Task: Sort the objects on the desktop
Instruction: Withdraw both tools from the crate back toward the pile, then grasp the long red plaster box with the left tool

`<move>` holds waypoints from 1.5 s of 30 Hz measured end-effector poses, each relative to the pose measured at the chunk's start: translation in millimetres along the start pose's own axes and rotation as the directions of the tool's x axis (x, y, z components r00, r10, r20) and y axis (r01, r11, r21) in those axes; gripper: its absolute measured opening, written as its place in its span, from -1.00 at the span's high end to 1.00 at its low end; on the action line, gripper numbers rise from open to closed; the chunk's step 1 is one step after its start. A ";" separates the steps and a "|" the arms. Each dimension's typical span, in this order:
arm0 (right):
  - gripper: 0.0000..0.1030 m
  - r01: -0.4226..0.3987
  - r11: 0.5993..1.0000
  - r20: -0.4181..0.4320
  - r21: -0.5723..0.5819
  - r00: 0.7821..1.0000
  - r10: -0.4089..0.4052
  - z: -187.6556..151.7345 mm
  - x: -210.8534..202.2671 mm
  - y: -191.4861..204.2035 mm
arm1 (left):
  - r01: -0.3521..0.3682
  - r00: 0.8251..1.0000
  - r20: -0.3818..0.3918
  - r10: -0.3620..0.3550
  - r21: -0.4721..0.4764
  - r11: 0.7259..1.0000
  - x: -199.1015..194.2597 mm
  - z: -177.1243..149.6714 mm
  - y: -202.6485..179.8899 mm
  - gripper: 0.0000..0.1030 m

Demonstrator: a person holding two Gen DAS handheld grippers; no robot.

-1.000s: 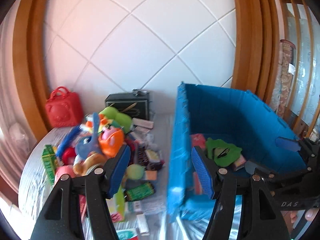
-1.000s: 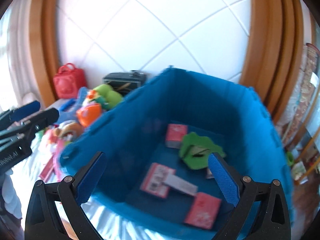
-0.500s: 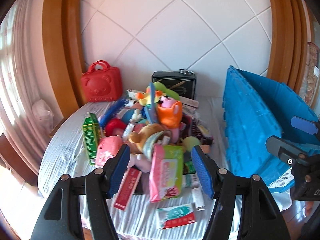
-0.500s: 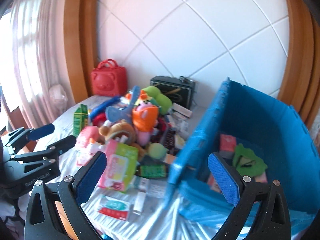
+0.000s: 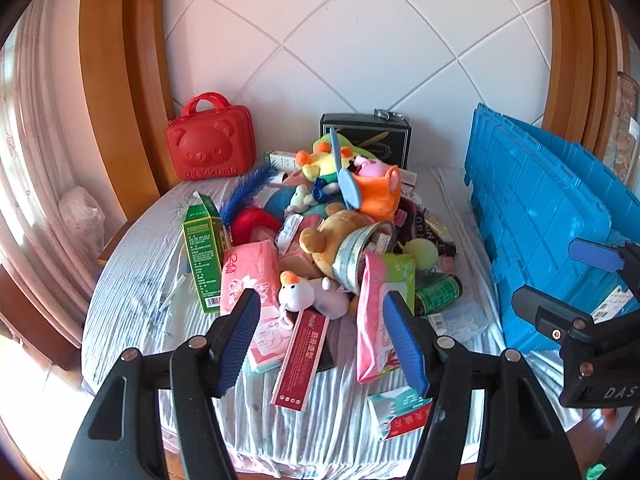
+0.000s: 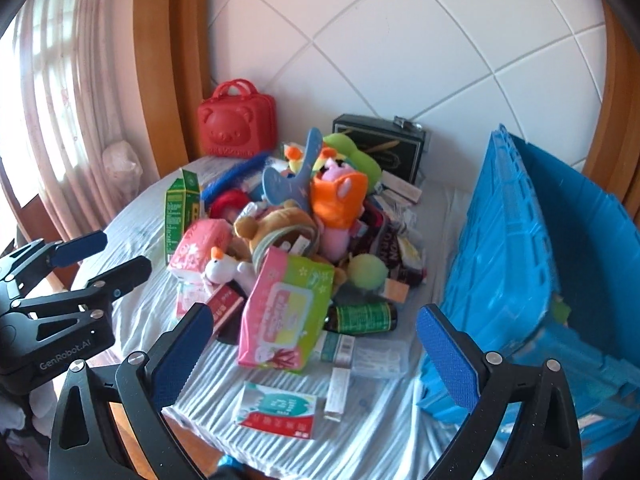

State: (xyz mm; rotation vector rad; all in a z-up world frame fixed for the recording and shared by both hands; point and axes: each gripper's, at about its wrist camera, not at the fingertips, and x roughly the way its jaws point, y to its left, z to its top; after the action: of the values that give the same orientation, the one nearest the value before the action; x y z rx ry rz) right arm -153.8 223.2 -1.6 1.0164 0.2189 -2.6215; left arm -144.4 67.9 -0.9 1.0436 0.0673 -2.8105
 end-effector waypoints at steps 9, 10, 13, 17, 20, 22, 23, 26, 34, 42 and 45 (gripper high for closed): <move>-1.00 0.015 0.997 -0.088 0.075 0.996 -0.009 -22.6 40.9 5.4 | 0.030 0.998 -0.061 -0.030 -0.001 1.000 35.8 -19.5 37.0 -0.23; -1.00 0.016 0.996 -0.094 0.087 0.996 -0.008 -26.2 45.6 4.7 | 0.031 0.997 -0.073 -0.031 0.001 1.000 42.3 -23.2 42.5 -0.23; -1.00 0.027 0.993 -0.132 0.117 0.991 -0.011 -39.1 64.8 2.1 | 0.029 0.994 -0.107 -0.028 0.011 1.000 60.6 -34.9 55.2 -0.23; -1.00 0.062 0.988 -0.200 0.144 0.979 -0.033 -62.6 91.2 -0.6 | 0.054 0.982 -0.184 -0.051 0.009 0.999 92.2 -54.9 65.2 -0.23; -1.00 0.084 0.982 -0.252 0.170 0.967 -0.039 -80.1 107.2 -3.9 | 0.036 0.972 -0.231 -0.035 0.000 0.999 116.3 -66.3 64.3 -0.23; -1.00 0.108 0.977 -0.286 0.183 0.957 -0.052 -91.5 115.8 -6.1 | 0.048 0.964 -0.261 -0.044 0.010 0.999 131.4 -74.1 61.3 -0.23; -1.00 0.120 0.974 -0.303 0.190 0.951 -0.058 -98.3 120.4 -7.4 | 0.051 0.962 -0.271 -0.045 0.017 0.999 138.3 -77.3 59.1 -0.23; -1.00 0.146 0.967 -0.342 0.210 0.937 -0.067 -113.3 129.4 -11.7 | 0.061 0.954 -0.296 -0.043 0.053 0.997 157.4 -84.4 49.0 -0.23; -1.00 0.187 0.953 -0.414 0.238 0.907 -0.074 -140.5 141.2 -16.2 | 0.043 0.941 -0.337 0.013 0.160 0.986 195.5 -106.6 19.3 -0.22; -1.00 0.148 0.971 -0.484 0.186 0.874 -0.041 -156.7 150.1 -7.4 | 0.093 0.924 -0.378 -0.051 0.095 0.991 173.4 -127.8 25.5 0.14; -0.99 0.114 0.985 -0.514 0.131 0.857 -0.031 -164.2 149.6 -3.7 | 0.092 0.920 -0.387 -0.062 0.061 0.994 164.9 -134.6 29.5 0.14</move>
State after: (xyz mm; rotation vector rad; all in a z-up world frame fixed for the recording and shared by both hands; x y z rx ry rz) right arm -155.9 232.7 -223.5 1.7869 0.1719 -2.4039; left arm -176.6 31.6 -210.2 1.6337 0.0411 -2.6474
